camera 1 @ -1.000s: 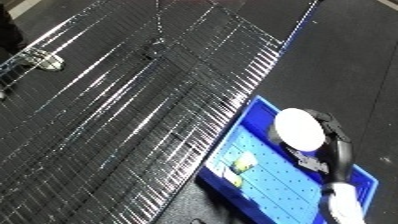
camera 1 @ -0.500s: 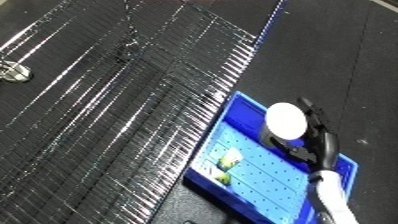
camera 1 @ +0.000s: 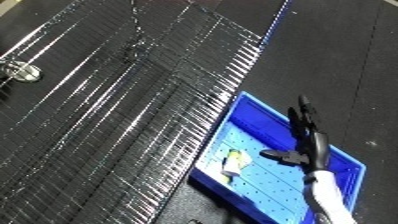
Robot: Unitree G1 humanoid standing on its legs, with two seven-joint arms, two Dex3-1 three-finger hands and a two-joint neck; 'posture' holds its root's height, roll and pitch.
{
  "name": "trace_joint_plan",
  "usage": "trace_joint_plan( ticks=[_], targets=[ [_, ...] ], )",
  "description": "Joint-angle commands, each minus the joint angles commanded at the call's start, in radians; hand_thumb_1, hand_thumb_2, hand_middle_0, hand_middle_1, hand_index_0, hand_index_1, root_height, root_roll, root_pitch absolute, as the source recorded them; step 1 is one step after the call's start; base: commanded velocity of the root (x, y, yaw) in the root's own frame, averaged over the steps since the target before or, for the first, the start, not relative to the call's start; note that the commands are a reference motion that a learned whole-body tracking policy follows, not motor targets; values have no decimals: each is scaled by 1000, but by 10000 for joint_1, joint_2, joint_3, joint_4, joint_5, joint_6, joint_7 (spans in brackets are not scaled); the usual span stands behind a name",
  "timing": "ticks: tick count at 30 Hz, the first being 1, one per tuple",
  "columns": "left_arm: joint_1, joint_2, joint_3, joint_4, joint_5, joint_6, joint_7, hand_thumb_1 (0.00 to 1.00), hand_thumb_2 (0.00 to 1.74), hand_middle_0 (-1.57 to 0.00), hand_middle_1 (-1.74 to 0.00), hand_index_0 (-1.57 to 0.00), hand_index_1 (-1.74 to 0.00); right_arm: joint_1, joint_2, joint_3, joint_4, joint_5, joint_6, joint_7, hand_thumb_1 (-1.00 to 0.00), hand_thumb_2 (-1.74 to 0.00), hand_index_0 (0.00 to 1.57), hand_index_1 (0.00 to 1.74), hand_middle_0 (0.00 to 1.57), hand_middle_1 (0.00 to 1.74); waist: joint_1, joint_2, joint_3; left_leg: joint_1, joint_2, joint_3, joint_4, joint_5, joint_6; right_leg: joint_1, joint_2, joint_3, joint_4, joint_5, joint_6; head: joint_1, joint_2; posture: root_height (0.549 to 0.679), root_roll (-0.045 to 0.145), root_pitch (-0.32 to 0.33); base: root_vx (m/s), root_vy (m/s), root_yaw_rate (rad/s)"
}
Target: Pick up the object and place it into the box
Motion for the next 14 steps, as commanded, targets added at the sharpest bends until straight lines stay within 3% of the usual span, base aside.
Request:
trace_joint_plan(
  ticks=[7, 10, 12, 14],
  targets=[
    [111, 17, 31, -193, 46, 128, 59, 1000, 1740, -1570, -1740, -1570, -1740, -38, 203, 953, -945, -1224, 531, 875, 0, 0, 0, 0, 0, 0, 411, -341, -30, -26, -111, -290, -340, 15, 67, 158, -37, -185, -77, 42, 12, -901, -482, 670, 82, -46, 25, -38, 156],
    [137, 60, 9, -228, 86, 153, 93, 1000, 1740, -1570, -1740, -1570, -1740, -248, 222, 1194, -1185, -1258, 678, 1082, 0, 0, 0, 0, 0, 0, 628, -458, -37, 1, -121, -424, -680, 146, 61, 243, -46, -293, -293, 125, 42, -1396, -518, 671, 77, -41, 8, -43, 132],
    [92, 112, -11, -303, 78, 170, 180, 1000, 1740, -1570, -1740, -1570, -1740, -550, 239, 1404, -1410, -1276, 804, 1205, 0, 0, 0, 0, 0, 0, 855, -549, -5, -25, -105, -566, -961, 315, 39, 298, -58, -392, -513, 210, 59, -1812, -477, 672, 74, -34, -18, -30, 130],
    [63, 123, -15, -324, 81, 179, 211, 1000, 1740, -1570, -1740, -1570, -1740, -667, 252, 1482, -1478, -1294, 847, 1229, 0, 0, 0, 0, 0, 0, 933, -580, 11, -49, -99, -615, -1016, 361, 32, 313, -61, -425, -572, 234, 58, -2001, -460, 672, 73, -32, -27, -27, 123]
  ],
)
